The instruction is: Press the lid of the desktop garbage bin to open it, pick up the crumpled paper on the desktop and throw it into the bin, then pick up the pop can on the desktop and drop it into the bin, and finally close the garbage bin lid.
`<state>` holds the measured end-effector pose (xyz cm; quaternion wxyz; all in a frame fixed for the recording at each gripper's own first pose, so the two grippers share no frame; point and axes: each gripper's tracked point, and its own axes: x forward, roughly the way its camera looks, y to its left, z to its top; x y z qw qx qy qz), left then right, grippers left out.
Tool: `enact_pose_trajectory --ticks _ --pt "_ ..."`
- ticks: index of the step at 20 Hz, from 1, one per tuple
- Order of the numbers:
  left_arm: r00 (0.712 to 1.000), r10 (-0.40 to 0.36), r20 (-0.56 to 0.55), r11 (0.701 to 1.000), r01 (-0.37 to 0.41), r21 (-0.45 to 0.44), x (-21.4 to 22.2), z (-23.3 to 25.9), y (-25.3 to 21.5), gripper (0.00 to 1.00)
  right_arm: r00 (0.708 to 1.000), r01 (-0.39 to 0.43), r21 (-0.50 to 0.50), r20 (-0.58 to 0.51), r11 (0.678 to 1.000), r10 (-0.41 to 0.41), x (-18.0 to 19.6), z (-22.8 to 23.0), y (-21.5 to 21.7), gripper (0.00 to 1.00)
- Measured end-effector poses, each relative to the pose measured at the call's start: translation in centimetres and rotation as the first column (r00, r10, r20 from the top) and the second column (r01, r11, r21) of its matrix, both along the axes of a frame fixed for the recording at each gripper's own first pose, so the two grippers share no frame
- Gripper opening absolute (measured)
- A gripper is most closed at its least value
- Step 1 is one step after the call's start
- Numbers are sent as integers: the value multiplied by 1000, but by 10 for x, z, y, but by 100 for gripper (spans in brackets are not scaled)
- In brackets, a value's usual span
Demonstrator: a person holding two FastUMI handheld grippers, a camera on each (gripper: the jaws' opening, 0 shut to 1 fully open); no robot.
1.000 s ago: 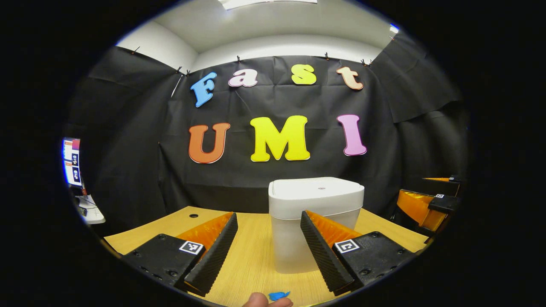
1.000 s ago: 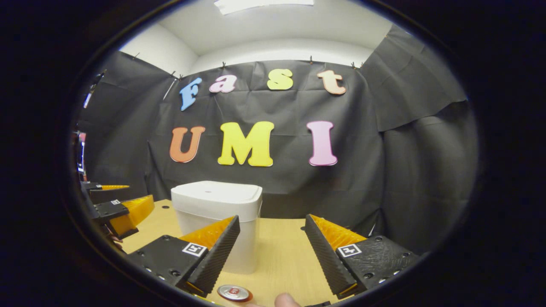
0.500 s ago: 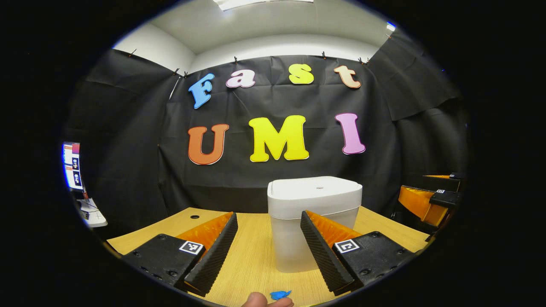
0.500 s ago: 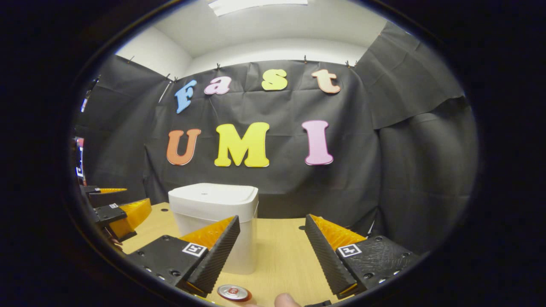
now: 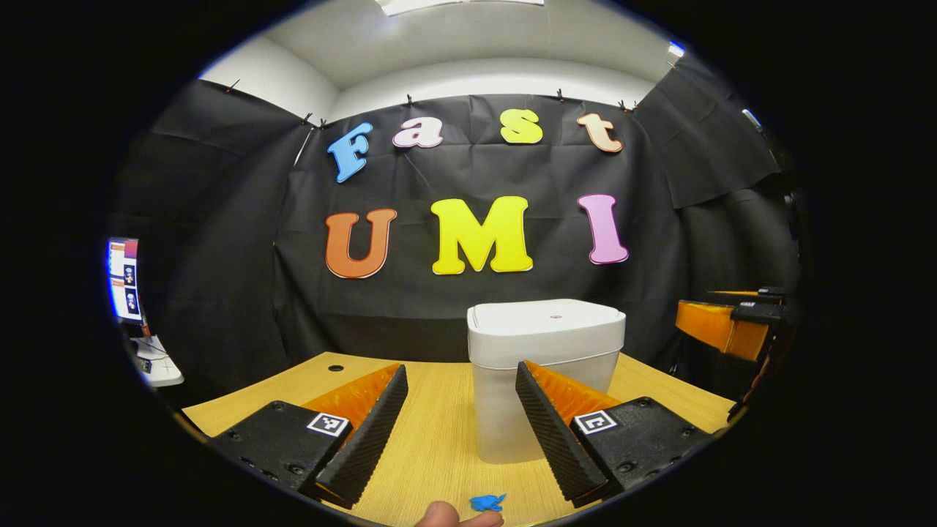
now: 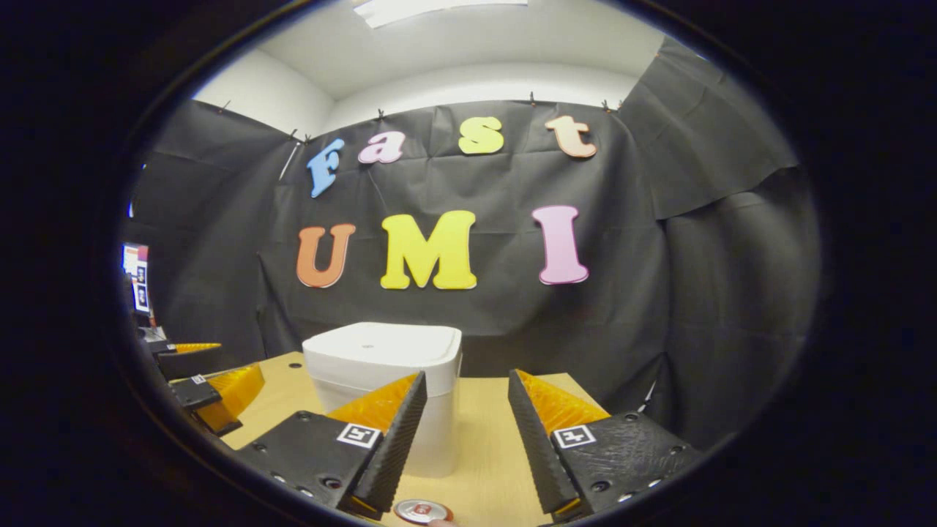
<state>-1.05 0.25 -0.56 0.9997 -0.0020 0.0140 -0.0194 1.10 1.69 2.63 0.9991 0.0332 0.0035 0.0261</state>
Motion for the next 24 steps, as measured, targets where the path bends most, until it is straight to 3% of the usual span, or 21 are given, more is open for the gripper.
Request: enact_pose_trajectory --ticks 2,5,6,10,17,21,23,24 --pt "1000 7 0 1000 -7 1 -1 -1 4 96 1000 -11 -2 2 1000 11 6 9 5 70" --pt "1000 19 -4 1000 -19 2 -4 -3 11 95 996 -85 -19 -21 996 84 19 13 28 44" --pt "1000 22 -6 1000 -22 2 -3 -4 12 96 997 -67 -18 -38 998 66 26 12 28 44" --pt "1000 25 -12 1000 -25 4 -8 -8 18 95 979 -171 -5 -115 985 169 51 8 65 0" --pt "1000 21 -19 1000 -21 9 -15 -12 26 96 965 -209 -42 -173 977 199 93 4 92 0" --pt "999 33 -26 999 -33 4 -16 -15 31 95 956 -212 -42 -216 976 198 99 -6 94 0" --pt "999 24 -31 999 -25 -21 -18 -17 29 96 947 -223 12 -235 975 219 98 -12 94 1" --pt "999 24 -32 999 -25 -21 -18 -18 29 96 949 -231 -21 -226 973 220 96 -11 95 1"
